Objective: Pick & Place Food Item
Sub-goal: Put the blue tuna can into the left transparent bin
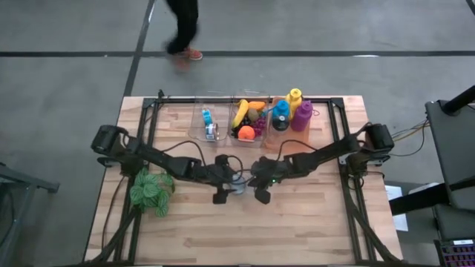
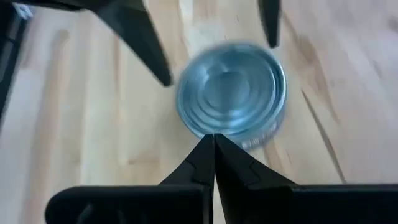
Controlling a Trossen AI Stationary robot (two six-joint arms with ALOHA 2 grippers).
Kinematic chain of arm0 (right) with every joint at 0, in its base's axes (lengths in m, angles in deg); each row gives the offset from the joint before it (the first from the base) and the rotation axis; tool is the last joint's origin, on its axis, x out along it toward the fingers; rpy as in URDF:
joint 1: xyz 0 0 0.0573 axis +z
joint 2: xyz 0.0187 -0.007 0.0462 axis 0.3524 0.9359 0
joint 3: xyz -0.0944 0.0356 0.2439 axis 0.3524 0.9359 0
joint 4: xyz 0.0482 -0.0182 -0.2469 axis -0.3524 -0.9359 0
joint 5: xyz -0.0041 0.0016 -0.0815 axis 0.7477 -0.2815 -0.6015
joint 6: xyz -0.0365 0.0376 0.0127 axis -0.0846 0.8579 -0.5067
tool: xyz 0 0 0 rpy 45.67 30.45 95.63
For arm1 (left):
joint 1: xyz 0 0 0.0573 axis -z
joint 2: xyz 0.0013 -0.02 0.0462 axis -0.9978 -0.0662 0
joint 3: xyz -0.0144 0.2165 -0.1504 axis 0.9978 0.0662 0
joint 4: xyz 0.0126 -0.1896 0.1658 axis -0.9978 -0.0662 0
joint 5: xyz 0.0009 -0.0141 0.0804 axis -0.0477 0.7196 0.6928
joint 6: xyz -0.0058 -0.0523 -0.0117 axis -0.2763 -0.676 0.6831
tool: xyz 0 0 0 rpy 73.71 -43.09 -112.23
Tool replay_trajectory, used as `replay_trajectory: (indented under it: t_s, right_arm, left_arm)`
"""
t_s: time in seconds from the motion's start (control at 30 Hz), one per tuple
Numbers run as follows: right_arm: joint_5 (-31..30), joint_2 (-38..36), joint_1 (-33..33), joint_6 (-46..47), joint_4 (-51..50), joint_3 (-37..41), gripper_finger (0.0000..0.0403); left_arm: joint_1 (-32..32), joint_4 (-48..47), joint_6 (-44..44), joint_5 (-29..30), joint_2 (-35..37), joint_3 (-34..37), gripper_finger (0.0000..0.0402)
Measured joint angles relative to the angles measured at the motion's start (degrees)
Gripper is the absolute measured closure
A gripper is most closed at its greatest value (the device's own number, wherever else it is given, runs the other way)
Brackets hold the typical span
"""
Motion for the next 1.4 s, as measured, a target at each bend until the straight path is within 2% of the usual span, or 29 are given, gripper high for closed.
replay_trajectory:
  t_s: [0.2, 0.5, 0.9, 1.2, 1.4]
  right_arm:
    - [-1.8, -0.3, -0.1, -1.0, 1.6, 0.1, 0.0395]
    - [-1.6, 3.7, 0.0, -0.8, 4.9, 0.1, 0.0395]
    - [-1.3, 4.5, 0.0, -1.0, 8.5, 0.2, 0.0395]
    - [-1.3, 5.8, 0.0, -1.0, 8.7, 0.2, 0.0395]
    - [-1.2, 8.1, 0.0, -0.1, 9.3, 0.0, 0.0395]
  left_arm:
    - [0.0, -5.4, 0.0, 2.1, 4.1, 0.0, 0.008]
    - [0.0, -14.5, -1.3, 2.3, 4.1, 0.0, 0.008]
    - [0.0, -15.7, -3.3, 1.6, 2.0, 0.0, 0.008]
    - [0.0, -11.8, -3.2, 0.1, -3.1, 0.0, 0.008]
    - [0.1, -9.8, -3.1, -0.1, -3.8, 0.0, 0.008]
